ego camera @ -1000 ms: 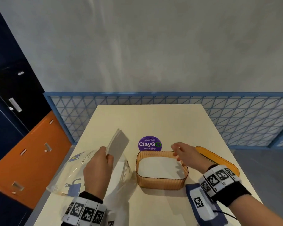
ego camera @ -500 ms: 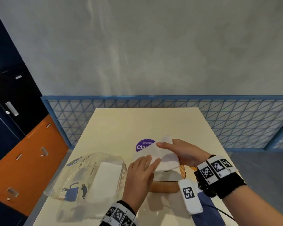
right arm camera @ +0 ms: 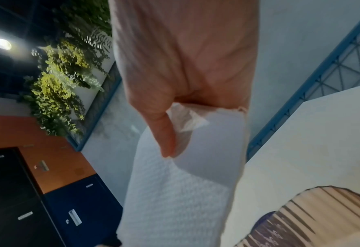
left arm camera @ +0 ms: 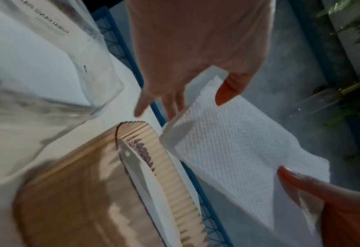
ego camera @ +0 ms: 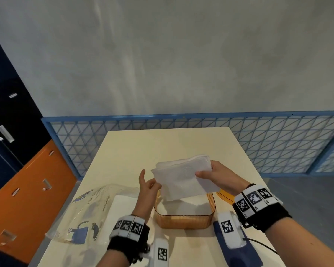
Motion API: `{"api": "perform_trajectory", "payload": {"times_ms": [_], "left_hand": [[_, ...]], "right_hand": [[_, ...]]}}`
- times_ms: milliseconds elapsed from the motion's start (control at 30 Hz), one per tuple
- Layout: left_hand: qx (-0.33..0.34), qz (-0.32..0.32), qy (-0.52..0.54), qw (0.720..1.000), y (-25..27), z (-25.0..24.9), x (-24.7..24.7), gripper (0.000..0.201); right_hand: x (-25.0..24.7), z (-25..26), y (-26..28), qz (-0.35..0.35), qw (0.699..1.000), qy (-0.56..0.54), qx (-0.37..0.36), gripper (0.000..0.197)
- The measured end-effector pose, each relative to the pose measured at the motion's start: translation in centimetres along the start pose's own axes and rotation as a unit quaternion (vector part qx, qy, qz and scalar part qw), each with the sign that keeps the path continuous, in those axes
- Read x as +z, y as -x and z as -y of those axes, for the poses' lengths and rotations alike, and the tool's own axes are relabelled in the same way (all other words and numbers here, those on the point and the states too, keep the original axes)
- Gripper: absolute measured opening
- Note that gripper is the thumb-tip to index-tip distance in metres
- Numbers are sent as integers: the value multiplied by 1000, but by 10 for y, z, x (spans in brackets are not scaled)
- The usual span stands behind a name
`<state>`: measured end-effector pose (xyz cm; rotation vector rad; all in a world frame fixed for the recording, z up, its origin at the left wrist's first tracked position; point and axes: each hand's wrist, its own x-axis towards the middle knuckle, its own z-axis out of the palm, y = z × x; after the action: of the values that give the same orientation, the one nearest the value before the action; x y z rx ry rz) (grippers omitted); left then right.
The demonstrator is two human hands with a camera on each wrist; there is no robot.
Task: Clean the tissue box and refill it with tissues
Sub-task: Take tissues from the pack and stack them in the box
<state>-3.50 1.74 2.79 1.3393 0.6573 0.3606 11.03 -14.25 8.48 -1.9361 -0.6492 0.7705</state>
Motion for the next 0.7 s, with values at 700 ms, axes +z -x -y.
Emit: {"api": "perform_trajectory", "payload": {"times_ms": [700], "left_hand": [[154,-152,-266,939,-3,42,26,42]], "right_hand": [[28,-49,0,-100,993,-6,-56,22]]}}
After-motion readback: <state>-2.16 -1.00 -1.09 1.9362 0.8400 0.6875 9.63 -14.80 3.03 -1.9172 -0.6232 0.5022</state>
